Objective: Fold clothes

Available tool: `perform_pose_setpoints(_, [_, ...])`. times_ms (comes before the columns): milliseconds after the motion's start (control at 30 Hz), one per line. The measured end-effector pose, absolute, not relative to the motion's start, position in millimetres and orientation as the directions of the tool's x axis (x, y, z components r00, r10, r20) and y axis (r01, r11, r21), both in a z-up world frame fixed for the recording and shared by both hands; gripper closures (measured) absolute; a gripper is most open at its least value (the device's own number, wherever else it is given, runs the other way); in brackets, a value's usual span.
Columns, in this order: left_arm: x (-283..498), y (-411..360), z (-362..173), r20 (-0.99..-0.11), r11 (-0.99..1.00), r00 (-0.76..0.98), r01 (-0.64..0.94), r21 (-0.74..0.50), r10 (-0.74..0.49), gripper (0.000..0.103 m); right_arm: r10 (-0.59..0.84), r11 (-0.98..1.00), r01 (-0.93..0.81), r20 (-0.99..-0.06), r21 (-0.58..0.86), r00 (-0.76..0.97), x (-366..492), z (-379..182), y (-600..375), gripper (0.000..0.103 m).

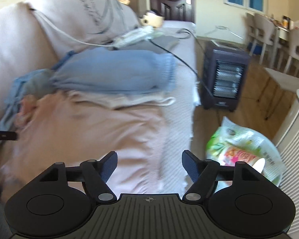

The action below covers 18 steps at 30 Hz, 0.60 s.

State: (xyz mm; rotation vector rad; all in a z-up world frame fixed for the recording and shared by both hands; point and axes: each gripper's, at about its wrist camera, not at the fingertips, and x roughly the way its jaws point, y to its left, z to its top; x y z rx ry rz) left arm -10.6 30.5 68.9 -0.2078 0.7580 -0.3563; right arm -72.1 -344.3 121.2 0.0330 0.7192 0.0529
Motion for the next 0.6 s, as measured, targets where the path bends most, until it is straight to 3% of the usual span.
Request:
perform_pose_setpoints(67, [-17, 19, 71, -0.612, 0.915, 0.682, 0.263, -0.306, -0.401, 0.033, 0.058, 0.998, -0.041, -0.652, 0.04, 0.756, -79, 117, -337, 0.029])
perform_pose_setpoints(133, [-25, 12, 73, -0.586, 0.909, 0.698, 0.276, -0.311, -0.412, 0.046, 0.044, 0.999, -0.019, -0.641, 0.046, 0.766, -82, 114, -332, 0.029])
perform_pose_setpoints(233, [-32, 0, 75, -0.572, 0.899, 0.695, 0.303, -0.317, -0.436, 0.056, 0.059, 0.995, 0.006, -0.617, 0.103, 0.785, -86, 108, -325, 0.029])
perform_pose_setpoints(333, [-34, -7, 71, -0.574, 0.882, 0.672, 0.317, -0.348, -0.468, 0.056, 0.093, 0.99, -0.01, -0.6, 0.141, 0.795, -89, 99, -315, 0.029])
perform_pose_setpoints(467, [-34, -9, 57, -0.645, 0.895, 0.621, 0.299, -0.33, -0.445, 0.056, 0.099, 0.989, -0.009, -0.609, 0.149, 0.787, -95, 86, -298, 0.029])
perform_pose_setpoints(600, [-31, -2, 45, -0.713, 0.917, 0.578, 0.279, -0.285, -0.397, 0.056, 0.173, 0.946, 0.032, -0.584, 0.323, 0.793, -99, 72, -302, 0.029])
